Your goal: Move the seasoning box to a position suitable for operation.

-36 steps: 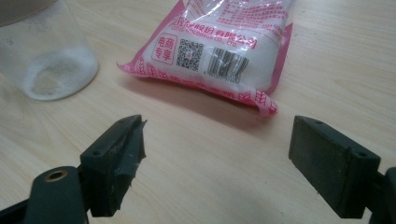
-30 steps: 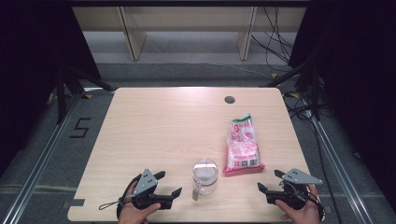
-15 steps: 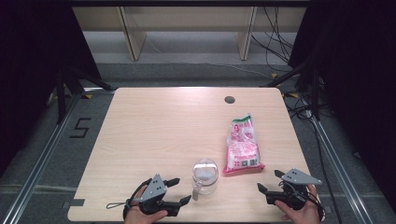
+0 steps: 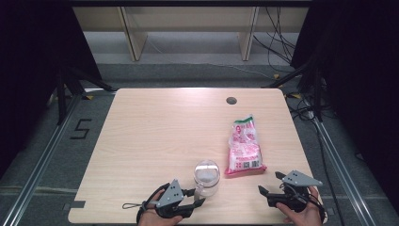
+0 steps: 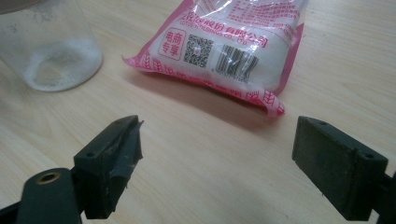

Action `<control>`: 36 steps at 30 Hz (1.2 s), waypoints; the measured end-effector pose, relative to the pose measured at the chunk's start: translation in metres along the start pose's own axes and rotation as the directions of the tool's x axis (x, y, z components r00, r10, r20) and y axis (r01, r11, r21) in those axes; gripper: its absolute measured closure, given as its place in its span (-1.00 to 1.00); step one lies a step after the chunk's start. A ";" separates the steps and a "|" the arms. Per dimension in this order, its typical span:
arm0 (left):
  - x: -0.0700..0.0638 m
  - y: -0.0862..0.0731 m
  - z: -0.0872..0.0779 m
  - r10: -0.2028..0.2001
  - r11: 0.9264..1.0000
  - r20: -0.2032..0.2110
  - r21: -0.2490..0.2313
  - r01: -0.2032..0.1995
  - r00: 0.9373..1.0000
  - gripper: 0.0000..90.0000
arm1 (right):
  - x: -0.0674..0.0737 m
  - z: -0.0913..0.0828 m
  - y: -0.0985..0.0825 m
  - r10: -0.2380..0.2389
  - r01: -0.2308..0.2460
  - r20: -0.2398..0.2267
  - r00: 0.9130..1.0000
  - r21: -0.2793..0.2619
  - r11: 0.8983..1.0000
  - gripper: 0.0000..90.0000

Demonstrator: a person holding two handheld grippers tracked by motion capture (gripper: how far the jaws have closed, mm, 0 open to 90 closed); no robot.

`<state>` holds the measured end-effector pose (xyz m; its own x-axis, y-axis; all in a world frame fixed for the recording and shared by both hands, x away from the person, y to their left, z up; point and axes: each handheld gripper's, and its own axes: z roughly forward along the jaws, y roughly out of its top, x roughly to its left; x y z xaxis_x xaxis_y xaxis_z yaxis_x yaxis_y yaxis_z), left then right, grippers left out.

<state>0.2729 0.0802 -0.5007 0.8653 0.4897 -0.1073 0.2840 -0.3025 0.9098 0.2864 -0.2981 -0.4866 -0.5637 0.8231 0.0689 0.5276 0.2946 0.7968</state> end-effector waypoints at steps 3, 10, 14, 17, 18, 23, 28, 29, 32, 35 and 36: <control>0.004 0.001 0.002 -0.014 1.000 0.013 -0.015 0.014 1.000 0.63 | -0.002 0.001 0.000 -0.023 0.023 -0.005 1.000 -0.007 1.000 -0.63; 0.016 0.004 0.011 -0.019 0.999 0.003 -0.037 0.019 1.000 0.64 | -0.001 0.002 0.000 -0.031 0.031 -0.001 1.000 -0.011 0.999 -0.63; 0.024 0.007 0.014 0.004 1.000 -0.023 -0.026 -0.005 1.000 0.64 | -0.001 0.002 0.000 -0.034 0.034 0.005 0.999 -0.004 0.999 -0.63; 0.033 0.010 0.018 -0.009 0.999 -0.038 -0.032 0.008 0.999 0.64 | -0.001 0.002 0.000 -0.034 0.034 -0.007 0.999 -0.007 0.999 -0.63; 0.033 0.010 0.018 -0.009 0.999 -0.038 -0.032 0.008 0.999 0.64 | -0.001 0.002 0.000 -0.034 0.034 -0.008 0.999 -0.006 0.999 -0.63; 0.053 0.015 0.022 0.004 1.000 -0.090 -0.018 -0.006 0.996 0.63 | 0.002 0.002 -0.001 -0.019 0.019 -0.009 1.000 0.009 1.000 -0.62; 0.067 0.016 0.022 0.005 1.000 -0.132 -0.023 -0.008 0.991 0.61 | 0.000 0.002 0.000 -0.046 0.046 0.001 0.999 0.012 0.999 -0.61; 0.071 0.017 0.022 0.008 1.000 -0.154 -0.015 -0.011 0.988 0.61 | -0.001 0.003 0.000 -0.052 0.052 -0.011 0.999 0.016 0.999 -0.61; 0.076 0.018 0.022 0.010 1.000 -0.170 -0.013 -0.012 0.985 0.60 | -0.001 0.003 -0.001 -0.048 0.048 -0.008 0.999 0.021 0.999 -0.60; 0.088 0.019 0.022 0.008 1.000 -0.213 -0.012 -0.011 0.977 0.60 | -0.002 0.003 -0.001 -0.045 0.045 -0.014 0.999 0.014 0.999 -0.60; 0.088 0.019 0.022 0.002 1.000 -0.208 -0.016 -0.005 0.978 0.60 | 0.001 0.002 -0.002 -0.017 0.017 -0.008 1.000 0.022 1.000 -0.60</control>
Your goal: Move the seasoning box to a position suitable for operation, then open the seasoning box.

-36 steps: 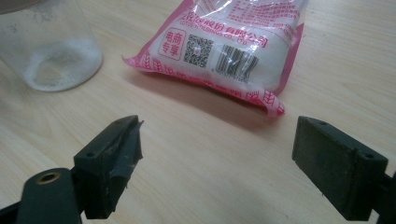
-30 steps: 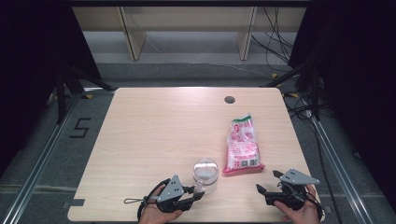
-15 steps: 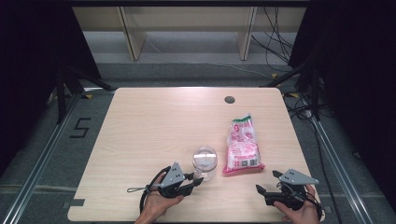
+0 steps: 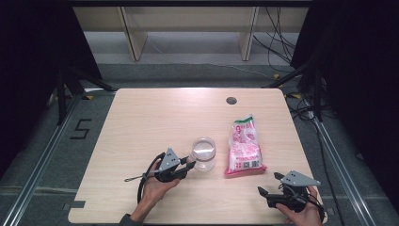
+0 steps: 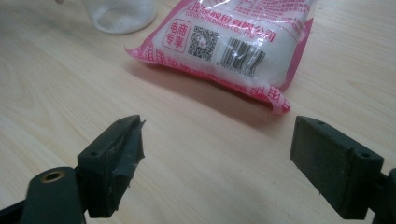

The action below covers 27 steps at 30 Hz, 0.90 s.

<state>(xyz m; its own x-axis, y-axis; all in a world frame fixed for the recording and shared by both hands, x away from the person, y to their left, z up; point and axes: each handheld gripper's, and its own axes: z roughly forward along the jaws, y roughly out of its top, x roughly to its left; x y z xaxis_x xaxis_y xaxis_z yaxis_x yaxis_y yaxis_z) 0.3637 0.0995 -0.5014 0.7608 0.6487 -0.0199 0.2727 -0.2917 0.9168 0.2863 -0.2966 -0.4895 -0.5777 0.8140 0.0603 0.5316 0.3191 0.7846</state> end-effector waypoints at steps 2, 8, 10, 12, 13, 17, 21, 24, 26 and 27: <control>0.000 0.001 0.000 0.010 1.000 -0.004 0.010 -0.010 1.000 0.60 | -0.004 0.001 0.000 -0.045 0.044 -0.010 0.999 -0.013 0.999 -0.60; 0.008 0.002 0.001 0.032 0.999 -0.026 0.010 -0.032 0.999 0.60 | -0.004 0.001 0.000 -0.051 0.051 0.001 0.999 -0.012 0.999 -0.60; 0.011 0.001 0.001 0.004 1.000 -0.045 0.011 -0.003 0.999 0.60 | -0.005 0.001 0.000 -0.054 0.054 -0.014 0.998 -0.007 0.999 -0.60; 0.013 0.001 0.001 -0.002 1.000 -0.051 0.012 0.003 0.999 0.61 | -0.005 0.000 0.000 -0.048 0.048 0.001 0.999 -0.006 0.999 -0.59; 0.014 0.001 0.001 0.011 1.000 -0.066 0.019 -0.010 0.998 0.61 | -0.006 0.001 0.000 -0.049 0.049 -0.008 0.999 -0.001 0.999 -0.59; 0.019 -0.001 0.001 -0.022 1.000 -0.068 0.002 0.023 0.997 0.62 | -0.006 0.001 0.000 -0.047 0.047 0.005 0.999 -0.002 0.999 -0.59; 0.018 -0.001 -0.001 -0.019 1.000 -0.069 0.016 0.020 0.997 0.56 | -0.006 0.000 0.000 -0.043 0.043 -0.006 0.999 0.005 0.999 -0.59; 0.016 0.000 -0.007 -0.020 0.999 -0.056 0.044 0.023 0.998 0.21 | -0.006 -0.001 0.000 -0.040 0.040 0.003 0.999 0.003 0.999 -0.59; 0.014 0.000 -0.009 -0.022 0.999 -0.055 0.046 0.025 0.998 0.03 | -0.008 -0.001 -0.001 -0.052 0.052 0.001 0.999 0.003 0.999 -0.59; 0.013 0.001 -0.015 -0.045 0.997 -0.046 0.058 0.047 0.998 -0.08 | -0.008 -0.001 -0.001 -0.049 0.049 -0.002 0.999 -0.006 0.999 -0.59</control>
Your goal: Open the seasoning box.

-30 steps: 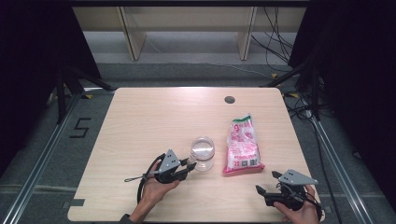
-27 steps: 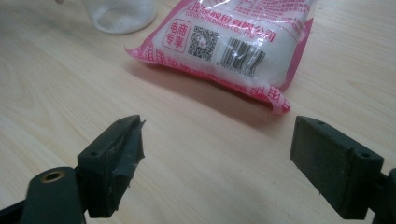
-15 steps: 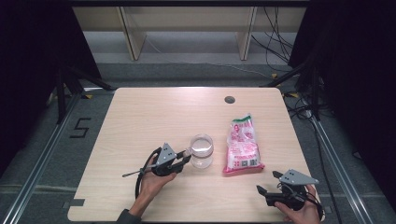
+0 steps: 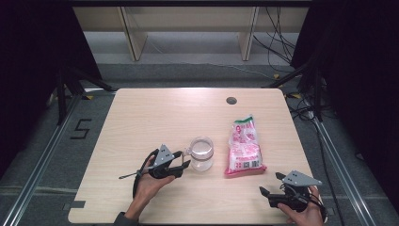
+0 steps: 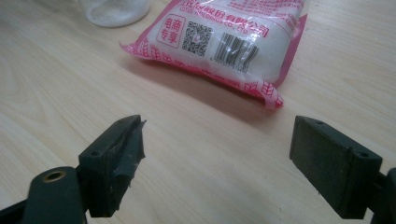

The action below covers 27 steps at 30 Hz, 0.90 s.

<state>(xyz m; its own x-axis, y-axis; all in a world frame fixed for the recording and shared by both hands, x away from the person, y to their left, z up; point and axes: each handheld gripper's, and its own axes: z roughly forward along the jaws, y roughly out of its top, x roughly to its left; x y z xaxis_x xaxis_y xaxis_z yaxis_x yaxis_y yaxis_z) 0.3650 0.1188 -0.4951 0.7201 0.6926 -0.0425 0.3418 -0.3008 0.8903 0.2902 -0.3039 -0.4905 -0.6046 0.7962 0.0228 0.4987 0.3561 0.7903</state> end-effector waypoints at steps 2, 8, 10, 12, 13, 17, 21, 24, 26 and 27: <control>-0.001 0.001 -0.007 -0.027 1.000 0.016 0.009 0.027 1.000 -0.21 | 0.000 -0.001 -0.001 0.014 -0.014 0.001 1.000 0.006 1.000 -0.59; 0.001 0.006 -0.021 -0.012 0.999 -0.020 -0.034 0.011 1.000 -0.34 | -0.001 -0.001 -0.001 0.025 -0.025 0.007 1.000 0.007 1.000 -0.58; 0.002 0.010 -0.026 -0.017 0.999 -0.005 -0.051 0.016 1.000 -0.25 | 0.000 -0.002 0.000 -0.003 0.003 0.004 1.000 0.002 1.000 -0.55; 0.002 0.011 -0.027 -0.017 0.998 0.000 -0.057 0.017 1.000 0.03 | 0.003 -0.003 0.000 0.031 -0.031 0.003 1.000 0.011 0.999 -0.55; 0.005 0.012 -0.030 -0.008 0.998 -0.001 -0.063 0.008 1.000 0.17 | 0.001 -0.002 0.000 -0.018 0.018 0.004 1.000 0.001 1.000 -0.55; 0.008 0.014 -0.031 0.017 0.996 -0.014 -0.088 -0.018 1.000 0.69 | 0.002 -0.002 0.001 0.010 -0.010 -0.001 1.000 0.013 1.000 -0.56; 0.009 0.021 -0.033 0.012 0.986 -0.003 -0.167 -0.013 1.000 0.88 | 0.000 0.001 0.002 -0.006 0.006 0.013 1.000 0.002 1.000 -0.57; 0.010 0.026 -0.033 0.019 0.984 -0.017 -0.178 -0.022 1.000 0.95 | 0.000 0.001 0.001 0.005 -0.005 0.004 1.000 0.007 1.000 -0.57; 0.009 0.032 -0.031 0.020 0.981 -0.009 -0.195 -0.022 1.000 0.98 | 0.000 0.001 0.002 0.007 -0.007 0.008 1.000 0.006 1.000 -0.57; 0.009 0.032 -0.031 0.028 0.981 -0.017 -0.190 -0.031 0.999 0.98 | -0.001 0.001 0.001 0.007 -0.007 -0.006 1.000 0.005 1.000 -0.57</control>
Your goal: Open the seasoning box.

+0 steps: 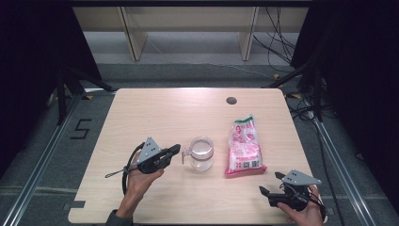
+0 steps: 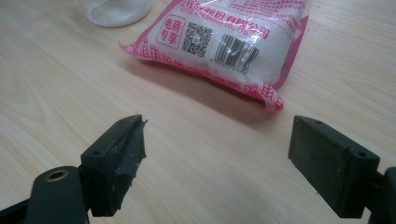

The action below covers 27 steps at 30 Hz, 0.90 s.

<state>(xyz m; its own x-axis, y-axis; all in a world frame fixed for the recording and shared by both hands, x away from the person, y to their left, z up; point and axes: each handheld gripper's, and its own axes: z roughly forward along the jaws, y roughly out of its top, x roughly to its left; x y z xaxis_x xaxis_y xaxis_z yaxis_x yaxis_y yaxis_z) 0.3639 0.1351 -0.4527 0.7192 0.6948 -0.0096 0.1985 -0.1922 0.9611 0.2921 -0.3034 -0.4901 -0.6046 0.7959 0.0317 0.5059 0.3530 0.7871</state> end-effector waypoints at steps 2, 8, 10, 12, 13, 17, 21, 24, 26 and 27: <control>0.000 0.001 0.001 -0.001 1.000 0.001 0.005 0.001 1.000 0.98 | 0.000 0.000 0.000 -0.005 0.005 0.014 1.000 -0.003 1.000 -0.57; -0.003 0.005 0.008 -0.008 1.000 0.019 0.003 0.008 1.000 0.98 | 0.006 -0.001 0.001 0.022 -0.022 0.010 1.000 0.016 1.000 -0.57; -0.004 0.006 0.009 -0.005 1.000 0.022 0.002 0.005 1.000 0.98 | 0.006 0.000 0.001 0.008 -0.008 0.008 1.000 0.012 1.000 -0.57; -0.006 0.007 0.013 0.012 1.000 0.031 0.016 -0.012 0.999 0.98 | 0.003 0.000 0.002 -0.013 0.013 0.008 1.000 0.004 1.000 -0.57; -0.006 0.007 0.014 0.013 1.000 0.034 0.025 -0.014 0.999 0.98 | 0.006 -0.001 0.001 0.015 -0.016 0.011 1.000 0.014 1.000 -0.57; -0.005 0.003 0.018 0.003 0.999 0.038 0.035 -0.005 0.999 0.98 | 0.005 -0.003 0.004 -0.011 0.012 0.022 1.000 -0.022 1.000 -0.45; -0.005 0.000 0.019 -0.014 0.999 0.034 0.044 0.012 0.999 0.98 | 0.004 -0.007 0.008 -0.014 0.017 0.032 0.999 -0.095 0.995 -0.44; -0.006 0.001 0.019 -0.003 0.999 0.030 0.045 0.001 1.000 0.96 | 0.005 -0.007 0.008 -0.021 0.024 0.041 0.999 -0.092 0.995 -0.42; -0.005 0.000 0.019 -0.003 0.999 0.028 0.044 0.001 1.000 0.96 | 0.007 -0.004 0.009 -0.016 0.018 0.029 0.999 -0.096 0.995 -0.52; -0.005 0.000 0.019 -0.003 0.999 0.028 0.044 0.001 1.000 0.96 | 0.007 -0.002 0.010 -0.031 0.034 0.031 0.999 -0.104 0.994 -0.56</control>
<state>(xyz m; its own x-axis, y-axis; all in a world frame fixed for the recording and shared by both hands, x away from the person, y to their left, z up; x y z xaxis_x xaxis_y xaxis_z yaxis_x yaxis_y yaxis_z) 0.3731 0.1190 -0.4574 0.7372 0.6754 -0.0198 0.2286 -0.2217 0.9479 0.2913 -0.2953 -0.4805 -0.6005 0.7995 -0.0121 0.4184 0.3271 0.8473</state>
